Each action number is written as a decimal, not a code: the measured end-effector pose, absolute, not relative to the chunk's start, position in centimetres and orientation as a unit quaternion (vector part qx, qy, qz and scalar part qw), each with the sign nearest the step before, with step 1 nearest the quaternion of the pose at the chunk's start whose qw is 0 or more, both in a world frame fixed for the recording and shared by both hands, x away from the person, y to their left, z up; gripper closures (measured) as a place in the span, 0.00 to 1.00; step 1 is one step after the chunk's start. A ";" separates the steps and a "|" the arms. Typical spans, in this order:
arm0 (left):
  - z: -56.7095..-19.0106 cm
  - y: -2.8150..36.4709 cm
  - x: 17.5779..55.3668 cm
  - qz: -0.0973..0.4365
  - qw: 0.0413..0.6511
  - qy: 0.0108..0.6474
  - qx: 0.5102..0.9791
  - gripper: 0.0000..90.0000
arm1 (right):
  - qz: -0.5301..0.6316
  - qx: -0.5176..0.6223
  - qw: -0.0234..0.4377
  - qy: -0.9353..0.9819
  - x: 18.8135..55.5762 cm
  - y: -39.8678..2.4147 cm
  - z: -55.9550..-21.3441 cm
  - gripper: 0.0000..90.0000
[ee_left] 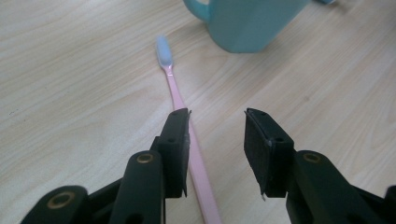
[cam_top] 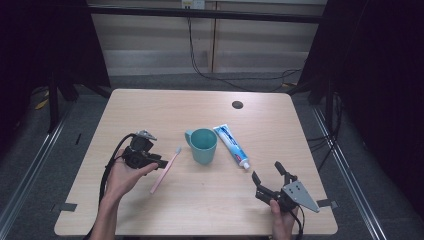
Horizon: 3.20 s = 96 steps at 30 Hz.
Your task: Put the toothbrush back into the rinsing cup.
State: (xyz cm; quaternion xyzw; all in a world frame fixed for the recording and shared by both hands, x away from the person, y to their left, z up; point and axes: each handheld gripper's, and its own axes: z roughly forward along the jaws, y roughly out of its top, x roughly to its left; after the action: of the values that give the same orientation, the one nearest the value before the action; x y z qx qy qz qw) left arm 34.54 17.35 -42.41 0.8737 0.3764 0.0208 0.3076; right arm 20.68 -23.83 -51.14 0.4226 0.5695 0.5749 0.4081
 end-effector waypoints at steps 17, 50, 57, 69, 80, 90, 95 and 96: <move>-43.0 16.5 37.1 -0.034 0.270 0.409 0.871 0.71 | 0.575 0.422 0.408 0.570 20.7 -23.8 -51.1 0.15; -46.1 13.9 39.1 -0.046 0.147 0.393 0.907 0.78 | 0.575 0.422 0.408 0.570 20.7 -23.8 -51.1 0.15; -46.5 13.3 39.0 -0.037 0.135 0.382 0.913 0.77 | 0.575 0.422 0.408 0.570 20.7 -23.8 -51.1 0.15; -46.7 12.3 38.6 0.004 0.104 0.378 0.920 0.77 | 0.575 0.422 0.408 0.569 20.7 -23.8 -51.1 0.15; -46.7 11.6 38.5 0.022 0.091 0.378 0.921 0.82 | 0.575 0.423 0.408 0.569 20.7 -23.8 -51.1 0.15; -46.7 11.6 38.4 0.022 0.095 0.373 0.923 0.87 | 0.575 0.423 0.408 0.570 20.7 -23.8 -51.1 0.15; -46.7 11.7 38.5 0.017 0.099 0.376 0.921 0.87 | 0.575 0.422 0.408 0.570 20.7 -23.8 -51.1 0.15; -46.7 11.8 38.5 0.016 0.105 0.375 0.921 0.87 | 0.575 0.423 0.408 0.570 20.7 -23.8 -51.1 0.15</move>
State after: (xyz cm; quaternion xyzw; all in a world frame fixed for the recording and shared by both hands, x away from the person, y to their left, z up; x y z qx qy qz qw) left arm 38.49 11.83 -46.69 0.9209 0.3749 0.0157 0.1055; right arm 20.68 -23.83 -51.14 0.4226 0.5696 0.5747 0.4084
